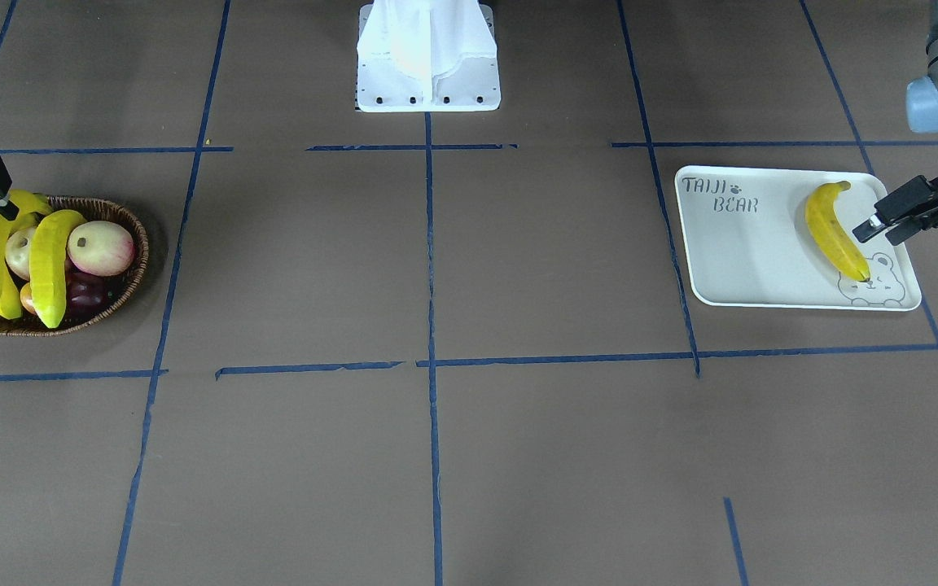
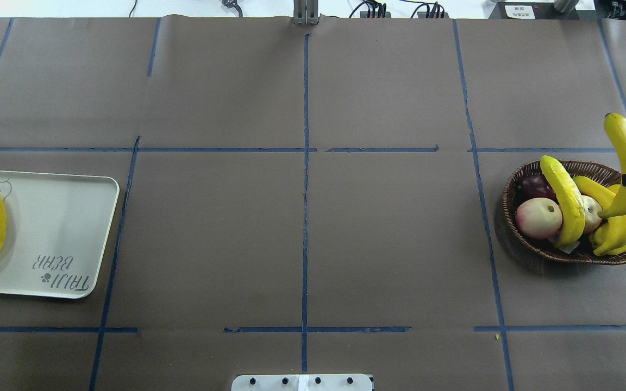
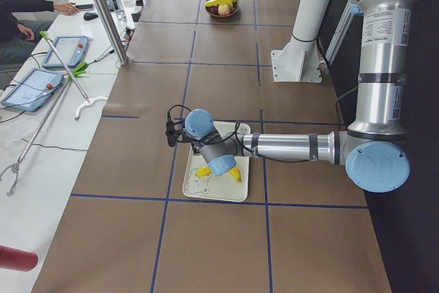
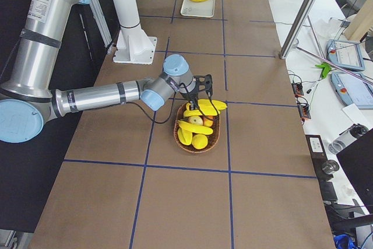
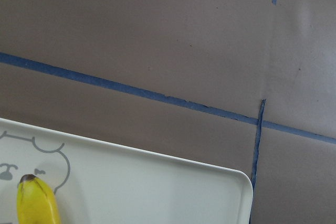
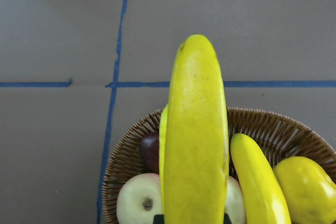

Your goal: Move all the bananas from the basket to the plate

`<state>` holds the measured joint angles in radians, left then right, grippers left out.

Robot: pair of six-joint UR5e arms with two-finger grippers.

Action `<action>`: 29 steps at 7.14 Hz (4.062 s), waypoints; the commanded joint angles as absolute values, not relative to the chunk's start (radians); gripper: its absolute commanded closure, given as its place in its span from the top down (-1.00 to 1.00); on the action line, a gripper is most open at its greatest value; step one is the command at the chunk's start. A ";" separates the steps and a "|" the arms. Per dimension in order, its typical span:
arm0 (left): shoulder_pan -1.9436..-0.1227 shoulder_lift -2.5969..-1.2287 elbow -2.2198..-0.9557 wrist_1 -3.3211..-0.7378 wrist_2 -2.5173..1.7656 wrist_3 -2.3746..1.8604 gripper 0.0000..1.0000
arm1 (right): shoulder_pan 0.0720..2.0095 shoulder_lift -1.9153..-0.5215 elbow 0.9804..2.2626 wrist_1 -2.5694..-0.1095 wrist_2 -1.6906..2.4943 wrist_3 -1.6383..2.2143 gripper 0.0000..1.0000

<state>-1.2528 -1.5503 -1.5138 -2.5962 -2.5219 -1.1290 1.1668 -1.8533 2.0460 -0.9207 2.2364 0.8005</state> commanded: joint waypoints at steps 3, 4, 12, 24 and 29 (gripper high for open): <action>-1.127 -1.672 -1.522 -2.602 -2.367 -1.342 0.99 | 1.035 -1.374 1.892 -0.926 2.343 1.205 -0.99; -1.041 -1.733 -1.531 -2.609 -2.289 -1.473 0.98 | 0.967 -1.251 1.850 -0.916 2.276 1.397 -0.99; -0.684 -2.132 -1.612 -2.660 -2.008 -2.045 0.84 | 0.502 -1.137 1.852 -0.670 1.819 1.664 -1.00; -0.586 -2.178 -1.589 -2.660 -1.945 -2.034 -0.89 | 0.474 -1.138 1.855 -0.681 1.822 1.654 -0.99; -0.600 -2.175 -1.589 -2.660 -1.947 -2.028 -1.00 | 0.486 -1.144 1.884 -0.683 1.828 1.655 1.00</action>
